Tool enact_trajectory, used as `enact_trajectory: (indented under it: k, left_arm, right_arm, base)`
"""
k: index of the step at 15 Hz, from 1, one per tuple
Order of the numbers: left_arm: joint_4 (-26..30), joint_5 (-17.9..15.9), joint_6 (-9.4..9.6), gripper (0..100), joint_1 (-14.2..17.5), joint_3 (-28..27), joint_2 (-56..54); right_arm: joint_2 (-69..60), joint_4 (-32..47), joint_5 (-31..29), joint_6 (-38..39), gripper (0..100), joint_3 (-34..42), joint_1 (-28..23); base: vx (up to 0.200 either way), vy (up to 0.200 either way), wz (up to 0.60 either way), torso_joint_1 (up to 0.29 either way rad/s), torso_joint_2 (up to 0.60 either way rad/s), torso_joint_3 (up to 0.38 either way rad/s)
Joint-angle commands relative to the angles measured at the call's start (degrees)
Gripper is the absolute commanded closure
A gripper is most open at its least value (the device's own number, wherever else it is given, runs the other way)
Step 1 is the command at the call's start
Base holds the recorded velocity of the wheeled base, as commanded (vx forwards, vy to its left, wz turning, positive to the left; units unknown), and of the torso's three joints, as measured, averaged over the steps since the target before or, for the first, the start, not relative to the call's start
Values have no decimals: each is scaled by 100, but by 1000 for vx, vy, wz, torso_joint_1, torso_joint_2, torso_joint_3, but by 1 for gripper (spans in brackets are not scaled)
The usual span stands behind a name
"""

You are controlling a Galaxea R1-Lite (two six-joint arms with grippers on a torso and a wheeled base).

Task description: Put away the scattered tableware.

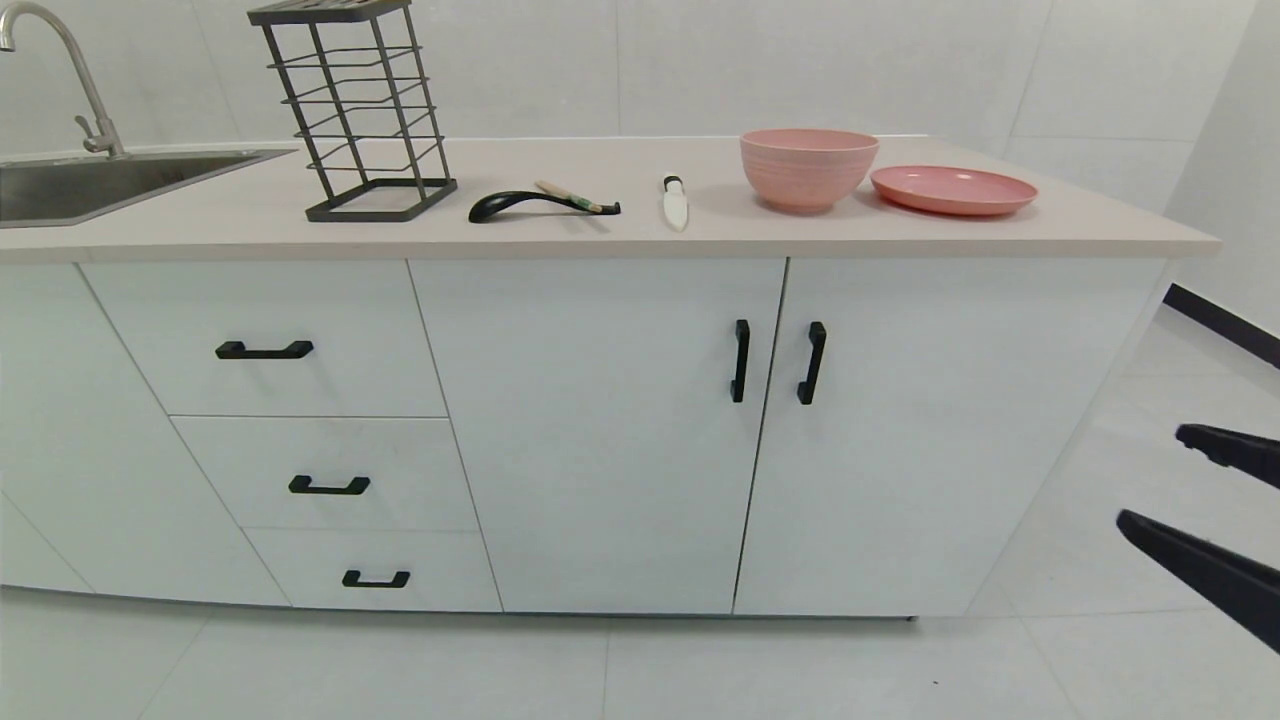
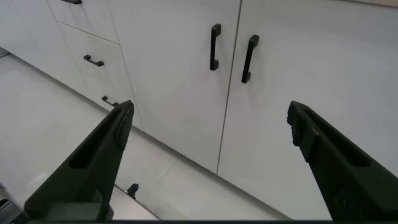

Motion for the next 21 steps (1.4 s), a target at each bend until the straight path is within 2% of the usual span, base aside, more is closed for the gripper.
enact_trajectory:
  k: [1, 4, 6, 8, 14, 16, 18, 19, 21]
  left_arm:
    - [-2, 3, -1, 0, 0, 0, 7]
    - [-11, 3, -37, 0, 0, 0, 7]
    - [-19, 21, -151, 0, 0, 0, 7]
    - [-19, 21, -116, 0, 0, 0, 7]
    - [-11, -5, -72, 0, 0, 0, 7]
    - [-11, -40, 43, 0, 0, 0, 7]
    - [-2, -49, 60, 0, 0, 0, 7]
    - [-2, -58, 157, 0, 0, 0, 7]
    - [7, -84, 113, 0, 0, 0, 7]
  right_arm:
    - [1177, -545, 14, -154, 0, -13, 10]
    - [1941, -1380, 190, -285, 0, 40, -7]
    - [2477, -2004, 383, -373, 0, 137, 10]
    - [3040, -2321, 577, -593, 0, 216, 45]
    - [4147, -3340, 691, -593, 0, 58, 54]
    - [4270, -3472, 761, -593, 0, -13, 45]
    - [4323, -3472, 761, -593, 0, -109, 45]
    - [4411, -3472, 761, -602, 0, -311, 54]
    - [4604, -3481, 761, -637, 0, -531, 54]
  base:
    - [0, 0, 0, 0, 0, 0]
    - [0, 0, 0, 0, 0, 0]
    - [0, 0, 0, 0, 0, 0]
    - [0, 0, 0, 0, 0, 0]
    - [0, 0, 0, 0, 0, 0]
    - [0, 0, 0, 0, 0, 0]
    - [0, 0, 0, 0, 0, 0]
    - [0, 0, 0, 0, 0, 0]
    - [0, 0, 0, 0, 0, 0]
